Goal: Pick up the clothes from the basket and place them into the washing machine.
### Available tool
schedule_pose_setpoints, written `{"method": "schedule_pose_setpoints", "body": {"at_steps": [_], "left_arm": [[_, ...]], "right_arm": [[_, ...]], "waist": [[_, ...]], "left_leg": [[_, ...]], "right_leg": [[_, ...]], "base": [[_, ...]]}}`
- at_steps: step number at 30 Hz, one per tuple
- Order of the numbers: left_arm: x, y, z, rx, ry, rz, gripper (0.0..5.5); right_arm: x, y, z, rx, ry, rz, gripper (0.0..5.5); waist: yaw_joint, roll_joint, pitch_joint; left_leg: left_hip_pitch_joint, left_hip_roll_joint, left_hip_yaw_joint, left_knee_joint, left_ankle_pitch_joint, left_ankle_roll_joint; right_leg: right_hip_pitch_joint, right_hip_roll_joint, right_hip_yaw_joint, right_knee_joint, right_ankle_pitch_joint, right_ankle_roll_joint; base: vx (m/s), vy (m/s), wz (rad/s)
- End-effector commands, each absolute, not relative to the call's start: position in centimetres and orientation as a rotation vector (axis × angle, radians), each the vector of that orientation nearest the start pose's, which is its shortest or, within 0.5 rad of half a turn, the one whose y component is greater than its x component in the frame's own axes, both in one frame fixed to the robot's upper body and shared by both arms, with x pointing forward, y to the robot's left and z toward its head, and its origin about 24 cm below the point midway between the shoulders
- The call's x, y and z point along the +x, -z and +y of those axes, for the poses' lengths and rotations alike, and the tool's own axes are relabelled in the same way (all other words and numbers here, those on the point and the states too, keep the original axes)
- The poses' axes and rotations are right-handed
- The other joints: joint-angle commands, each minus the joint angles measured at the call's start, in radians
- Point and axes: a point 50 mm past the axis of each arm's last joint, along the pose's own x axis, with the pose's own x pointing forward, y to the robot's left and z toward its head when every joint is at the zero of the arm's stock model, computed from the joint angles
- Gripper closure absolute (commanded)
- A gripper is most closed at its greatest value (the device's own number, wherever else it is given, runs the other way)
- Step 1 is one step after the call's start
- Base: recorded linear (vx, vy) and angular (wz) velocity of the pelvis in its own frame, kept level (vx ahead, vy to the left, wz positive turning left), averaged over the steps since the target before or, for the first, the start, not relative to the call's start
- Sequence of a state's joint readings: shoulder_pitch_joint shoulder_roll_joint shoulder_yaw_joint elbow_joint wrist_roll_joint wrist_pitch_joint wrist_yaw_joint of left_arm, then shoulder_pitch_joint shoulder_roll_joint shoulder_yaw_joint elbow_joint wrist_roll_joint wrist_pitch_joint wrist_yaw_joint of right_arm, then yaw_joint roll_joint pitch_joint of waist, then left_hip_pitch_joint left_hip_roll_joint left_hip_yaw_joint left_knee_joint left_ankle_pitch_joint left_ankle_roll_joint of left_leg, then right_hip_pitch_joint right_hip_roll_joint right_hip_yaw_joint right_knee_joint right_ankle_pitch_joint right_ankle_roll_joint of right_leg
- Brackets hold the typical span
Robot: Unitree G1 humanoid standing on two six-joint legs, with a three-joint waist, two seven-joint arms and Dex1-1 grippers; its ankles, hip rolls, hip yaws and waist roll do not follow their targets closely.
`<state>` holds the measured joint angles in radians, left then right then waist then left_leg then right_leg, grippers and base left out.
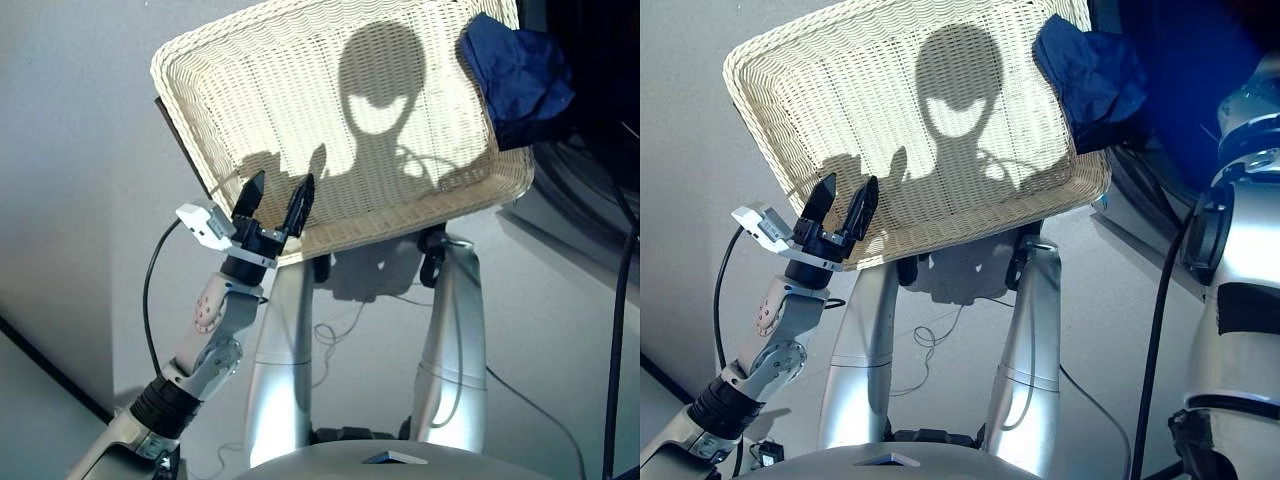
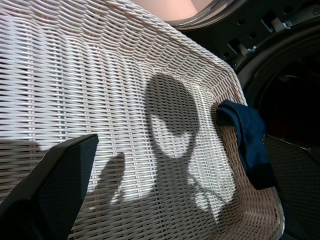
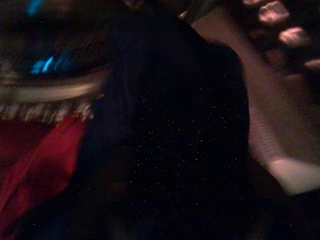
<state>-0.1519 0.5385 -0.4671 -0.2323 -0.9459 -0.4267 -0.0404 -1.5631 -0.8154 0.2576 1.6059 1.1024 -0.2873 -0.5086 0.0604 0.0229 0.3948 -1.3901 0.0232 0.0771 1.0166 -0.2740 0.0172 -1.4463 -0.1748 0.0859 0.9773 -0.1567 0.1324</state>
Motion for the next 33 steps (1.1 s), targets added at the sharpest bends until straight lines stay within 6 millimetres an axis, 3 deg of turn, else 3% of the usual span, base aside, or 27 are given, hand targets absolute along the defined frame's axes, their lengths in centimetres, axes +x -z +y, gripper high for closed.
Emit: {"method": "schedule_pose_setpoints", "body": {"at_steps": [1, 5, 7, 8, 9, 10, 11, 14, 19, 24, 25, 33], "left_arm": [[22.5, -14.0, 12.9, -0.578, 0.566, -0.457, 0.00], [22.6, -14.0, 13.0, -0.577, 0.565, -0.467, 0.00], [22.6, -14.1, 13.3, -0.559, 0.562, -0.481, 0.00], [22.6, -14.1, 13.3, -0.560, 0.562, -0.481, 0.00], [22.6, -14.2, 13.5, -0.555, 0.557, -0.498, 0.00], [22.6, -14.2, 13.5, -0.554, 0.557, -0.496, 0.00], [22.6, -14.1, 13.8, -0.546, 0.549, -0.506, 0.00], [22.5, -13.8, 14.0, -0.538, 0.544, -0.500, 0.00], [22.5, -13.6, 14.8, -0.517, 0.526, -0.507, 0.00], [22.6, -13.5, 15.2, -0.507, 0.510, -0.513, 0.00], [22.6, -13.6, 15.4, -0.506, 0.497, -0.519, 0.00], [22.5, -13.4, 15.6, -0.515, 0.491, -0.513, 0.00]], "right_arm": [[31.3, -33.6, -40.7, 0.239, 1.148, -0.450, 0.00], [32.6, -34.2, -39.3, 0.100, 1.042, -0.447, 0.00], [34.1, -34.9, -37.3, -0.193, 0.928, -0.445, 0.00], [34.1, -34.9, -37.3, -0.195, 0.928, -0.446, 0.00], [35.2, -35.7, -35.1, -0.323, 0.825, -0.514, 0.00], [35.2, -35.6, -35.1, -0.323, 0.826, -0.512, 0.00], [36.0, -34.8, -33.5, -0.412, 0.695, -0.546, 0.00], [35.9, -33.6, -33.6, -0.441, 0.665, -0.556, 0.00], [35.9, -29.4, -31.2, -0.462, 0.465, -0.602, 0.00], [35.5, -26.6, -28.6, -0.474, 0.298, -0.619, 0.00], [35.2, -25.1, -27.3, -0.466, 0.218, -0.619, 0.00], [34.7, -21.4, -24.5, -0.402, 0.077, -0.573, 0.00]], "waist": [[-0.020, 0.025, -0.102], [-0.025, 0.022, -0.095], [-0.033, 0.011, -0.089], [-0.034, 0.012, -0.089], [-0.045, 0.007, -0.085], [-0.045, 0.005, -0.086], [-0.059, 0.000, -0.082], [-0.066, -0.004, -0.084], [-0.084, -0.006, -0.077], [-0.085, -0.003, -0.079], [-0.088, 0.000, -0.080], [-0.082, 0.004, -0.082]], "left_leg": [[0.016, 0.038, 0.032, -0.070, 0.068, -0.014], [0.019, 0.038, 0.036, -0.071, 0.070, -0.012], [0.023, 0.039, 0.040, -0.075, 0.076, -0.011], [0.024, 0.039, 0.040, -0.076, 0.076, -0.011], [0.025, 0.040, 0.040, -0.077, 0.080, -0.012], [0.025, 0.040, 0.040, -0.078, 0.080, -0.012], [0.027, 0.043, 0.040, -0.079, 0.082, -0.012], [0.030, 0.041, 0.038, -0.081, 0.082, -0.013], [0.034, 0.045, 0.039, -0.082, 0.083, -0.011], [0.032, 0.045, 0.040, -0.083, 0.084, -0.007], [0.032, 0.044, 0.041, -0.082, 0.084, -0.006], [0.031, 0.046, 0.042, -0.085, 0.086, -0.002]], "right_leg": [[0.064, 0.041, -0.030, -0.073, 0.052, -0.087], [0.067, 0.044, -0.032, -0.075, 0.058, -0.089], [0.070, 0.046, -0.031, -0.082, 0.067, -0.088], [0.070, 0.045, -0.031, -0.082, 0.067, -0.088], [0.071, 0.048, -0.031, -0.084, 0.071, -0.089], [0.071, 0.048, -0.031, -0.084, 0.071, -0.088], [0.074, 0.051, -0.032, -0.087, 0.073, -0.089], [0.076, 0.052, -0.032, -0.089, 0.072, -0.088], [0.083, 0.052, -0.029, -0.101, 0.076, -0.087], [0.079, 0.052, -0.026, -0.098, 0.075, -0.087], [0.078, 0.051, -0.026, -0.096, 0.074, -0.086], [0.079, 0.047, -0.026, -0.097, 0.073, -0.085]], "base": [[0.000, 0.000, 0.000], [0.000, 0.000, 0.000], [0.000, 0.000, 0.000], [0.000, 0.000, 0.000], [0.000, 0.000, 0.000], [0.000, 0.000, 0.000], [0.000, 0.000, 0.000], [0.000, 0.000, 0.000], [0.000, 0.000, 0.000], [0.000, 0.000, 0.000], [0.000, 0.000, 0.000], [0.000, 0.000, 0.000]]}}
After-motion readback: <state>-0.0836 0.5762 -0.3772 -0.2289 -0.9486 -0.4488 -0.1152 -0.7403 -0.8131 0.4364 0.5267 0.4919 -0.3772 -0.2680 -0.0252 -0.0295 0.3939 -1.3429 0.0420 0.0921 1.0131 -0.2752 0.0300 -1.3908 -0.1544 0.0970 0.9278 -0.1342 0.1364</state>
